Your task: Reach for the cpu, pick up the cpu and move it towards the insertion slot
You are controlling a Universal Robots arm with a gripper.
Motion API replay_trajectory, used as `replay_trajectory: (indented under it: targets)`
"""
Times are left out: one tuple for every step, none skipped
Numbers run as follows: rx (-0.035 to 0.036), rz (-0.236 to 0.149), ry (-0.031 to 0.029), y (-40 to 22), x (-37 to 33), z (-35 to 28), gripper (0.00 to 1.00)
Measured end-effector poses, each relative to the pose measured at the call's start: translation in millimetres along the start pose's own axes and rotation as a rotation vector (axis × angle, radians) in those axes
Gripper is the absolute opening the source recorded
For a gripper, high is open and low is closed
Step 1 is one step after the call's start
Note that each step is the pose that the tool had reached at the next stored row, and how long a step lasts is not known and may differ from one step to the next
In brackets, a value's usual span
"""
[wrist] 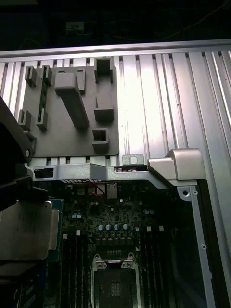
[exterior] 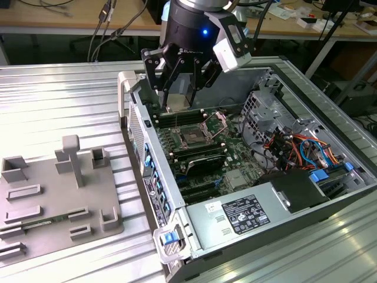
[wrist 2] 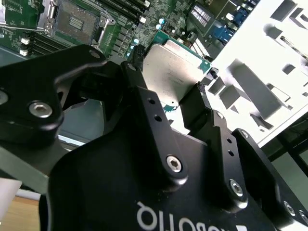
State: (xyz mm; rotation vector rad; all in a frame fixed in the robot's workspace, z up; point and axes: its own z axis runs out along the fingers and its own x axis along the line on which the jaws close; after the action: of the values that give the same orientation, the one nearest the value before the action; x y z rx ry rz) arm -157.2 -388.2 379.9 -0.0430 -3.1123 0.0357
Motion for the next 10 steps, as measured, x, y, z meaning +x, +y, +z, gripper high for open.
replay_trajectory:
  targets:
    - [0.0000, 0.000, 0.0000, 0.0, -0.1, 0.0, 0.55]
    - [-0.0001, 0.000, 0.0000, 0.0, -0.1, 0.1, 0.55]
    - [0.0000, 0.000, 0.0000, 0.0, -0.1, 0.1, 0.55]
    - [0.0000, 0.000, 0.0000, 0.0, -0.2, 0.1, 0.55]
    - [0.0000, 0.000, 0.0001, 0.1, -0.2, 0.1, 0.55]
    - [0.0000, 0.000, 0.0001, 0.3, -0.3, 0.1, 0.55]
    - [-0.0001, 0.000, 0.0000, 1.0, -0.5, 0.1, 0.55]
    - [0.0000, 0.000, 0.0000, 1.6, -0.8, 0.1, 0.55]
    - [-0.0001, 0.000, 0.0000, 2.2, -1.7, 0.1, 0.55]
    - [0.0000, 0.000, 0.0000, 2.7, -2.9, 0.0, 0.55]
